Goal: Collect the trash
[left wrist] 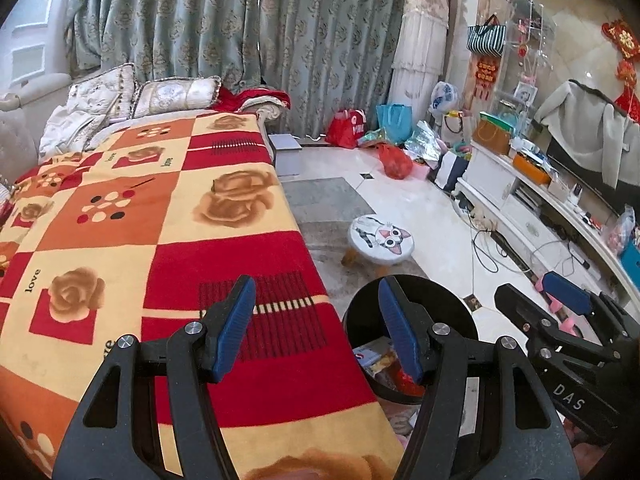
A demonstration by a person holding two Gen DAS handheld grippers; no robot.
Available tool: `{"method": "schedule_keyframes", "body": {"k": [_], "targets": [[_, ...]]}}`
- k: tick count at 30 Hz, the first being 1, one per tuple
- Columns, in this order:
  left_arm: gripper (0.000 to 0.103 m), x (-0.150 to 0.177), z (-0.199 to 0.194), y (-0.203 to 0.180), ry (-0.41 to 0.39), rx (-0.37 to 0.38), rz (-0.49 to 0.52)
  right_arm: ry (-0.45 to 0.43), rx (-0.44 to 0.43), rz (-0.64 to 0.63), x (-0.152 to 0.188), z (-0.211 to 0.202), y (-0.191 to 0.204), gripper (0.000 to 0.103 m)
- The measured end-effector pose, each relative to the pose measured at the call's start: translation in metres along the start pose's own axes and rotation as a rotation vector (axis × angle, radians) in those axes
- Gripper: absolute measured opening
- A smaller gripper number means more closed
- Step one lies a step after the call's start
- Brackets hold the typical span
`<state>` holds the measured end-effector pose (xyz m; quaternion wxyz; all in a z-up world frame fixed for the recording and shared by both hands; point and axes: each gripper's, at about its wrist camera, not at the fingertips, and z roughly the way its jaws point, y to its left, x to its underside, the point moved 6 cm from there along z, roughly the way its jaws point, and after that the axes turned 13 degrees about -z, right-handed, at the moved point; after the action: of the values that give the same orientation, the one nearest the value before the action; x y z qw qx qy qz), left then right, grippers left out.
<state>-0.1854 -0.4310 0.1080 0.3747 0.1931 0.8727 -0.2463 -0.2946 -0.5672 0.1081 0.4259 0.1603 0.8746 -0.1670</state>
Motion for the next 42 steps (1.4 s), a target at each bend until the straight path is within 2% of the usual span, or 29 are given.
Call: {"method": "schedule_keyframes", "body": {"k": [16, 42], "targets": [[0.063, -0.0008, -0.0085, 0.0030, -0.038, -0.004, 0.014, -0.019, -0.001, 0.022, -0.0032, -0.0076, 0.0021, 0.075], [0.063, -0.0022, -0.0067, -0.0013, -0.028, 0.004, 0.027, 0.000, -0.007, 0.017, -0.0050, -0.0044, 0.0024, 0.076]]}}
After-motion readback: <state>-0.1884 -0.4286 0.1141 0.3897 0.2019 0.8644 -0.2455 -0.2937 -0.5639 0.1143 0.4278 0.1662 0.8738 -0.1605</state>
